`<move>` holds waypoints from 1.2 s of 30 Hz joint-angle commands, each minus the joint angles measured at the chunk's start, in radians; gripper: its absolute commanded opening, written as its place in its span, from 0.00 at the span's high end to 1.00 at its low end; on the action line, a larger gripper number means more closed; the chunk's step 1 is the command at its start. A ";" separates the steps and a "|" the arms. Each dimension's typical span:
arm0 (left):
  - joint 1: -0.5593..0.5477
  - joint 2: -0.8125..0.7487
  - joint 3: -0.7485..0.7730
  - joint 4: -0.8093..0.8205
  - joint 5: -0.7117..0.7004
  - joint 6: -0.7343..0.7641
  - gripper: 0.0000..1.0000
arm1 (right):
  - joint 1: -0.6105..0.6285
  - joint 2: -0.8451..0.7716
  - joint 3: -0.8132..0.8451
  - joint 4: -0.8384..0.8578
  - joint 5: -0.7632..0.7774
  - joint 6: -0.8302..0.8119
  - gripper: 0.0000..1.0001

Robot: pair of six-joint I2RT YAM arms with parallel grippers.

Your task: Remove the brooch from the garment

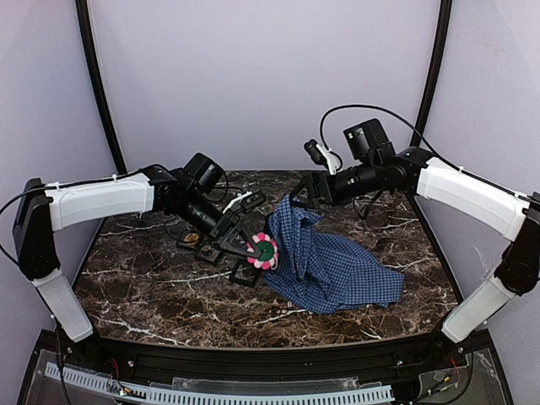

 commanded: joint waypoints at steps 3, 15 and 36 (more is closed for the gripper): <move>0.003 -0.010 0.030 -0.098 0.049 0.069 0.99 | 0.004 -0.130 0.019 0.003 -0.045 -0.033 0.03; 0.003 -0.044 0.035 -0.148 0.050 0.094 0.99 | 0.099 -0.097 -0.010 0.018 -0.213 -0.043 0.05; 0.019 -0.051 0.076 -0.198 0.048 0.130 0.99 | 0.215 -0.031 -0.156 0.115 -0.237 -0.004 0.63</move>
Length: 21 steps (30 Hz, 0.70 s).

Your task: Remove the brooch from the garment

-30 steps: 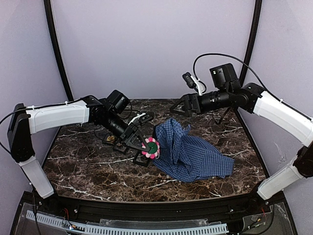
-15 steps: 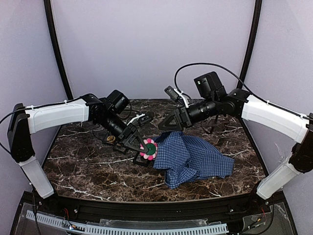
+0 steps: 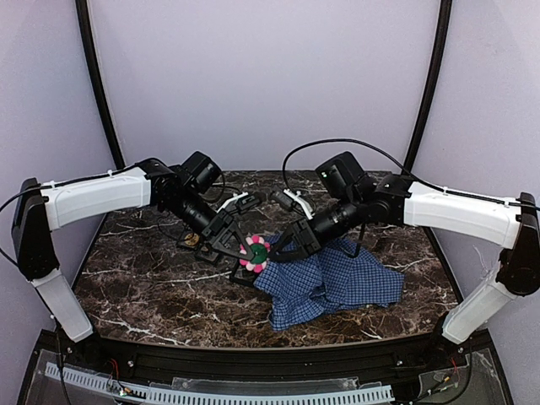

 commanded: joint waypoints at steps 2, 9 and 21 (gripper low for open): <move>0.006 -0.044 0.031 -0.014 0.023 0.017 0.99 | 0.008 0.001 -0.008 0.075 0.020 0.021 0.78; 0.009 -0.041 0.037 0.025 0.011 -0.001 0.98 | 0.009 0.012 -0.042 0.155 -0.036 0.075 1.00; 0.027 -0.046 0.062 0.078 -0.177 -0.013 0.87 | 0.009 0.013 -0.120 0.318 -0.188 0.209 1.00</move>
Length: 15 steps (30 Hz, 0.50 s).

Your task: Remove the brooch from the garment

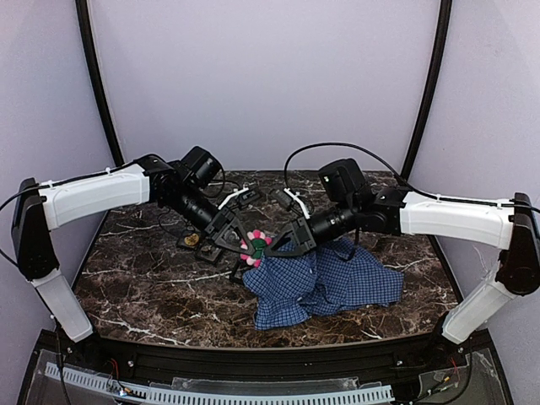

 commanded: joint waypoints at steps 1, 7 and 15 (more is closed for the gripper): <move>0.020 -0.047 0.032 0.080 -0.095 -0.003 0.87 | 0.011 0.009 -0.023 0.075 -0.114 0.043 1.00; 0.021 -0.040 0.039 0.029 -0.076 0.038 0.94 | 0.008 -0.003 0.005 0.022 -0.072 0.024 1.00; 0.023 -0.057 0.049 -0.040 -0.045 0.112 0.99 | -0.016 -0.084 0.025 -0.073 0.098 -0.037 0.43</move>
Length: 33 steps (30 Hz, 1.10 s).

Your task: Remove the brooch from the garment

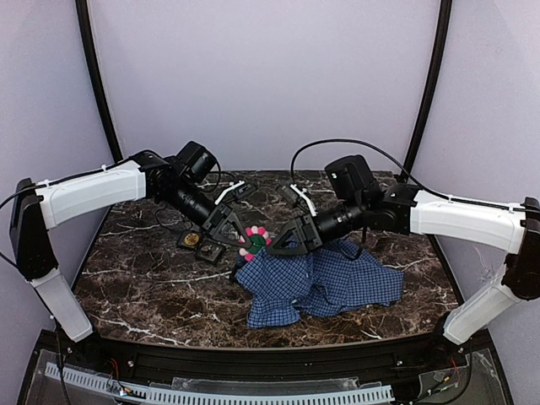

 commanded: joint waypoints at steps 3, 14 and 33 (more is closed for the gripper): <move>0.005 -0.036 0.058 -0.065 0.031 0.083 0.99 | -0.015 -0.010 0.047 -0.026 0.053 -0.044 0.34; 0.002 -0.007 0.122 -0.224 0.029 0.198 0.99 | -0.042 0.098 0.159 -0.030 0.013 -0.128 0.24; -0.003 0.028 0.155 -0.216 0.035 0.199 0.99 | -0.025 0.211 0.222 0.001 -0.149 -0.114 0.71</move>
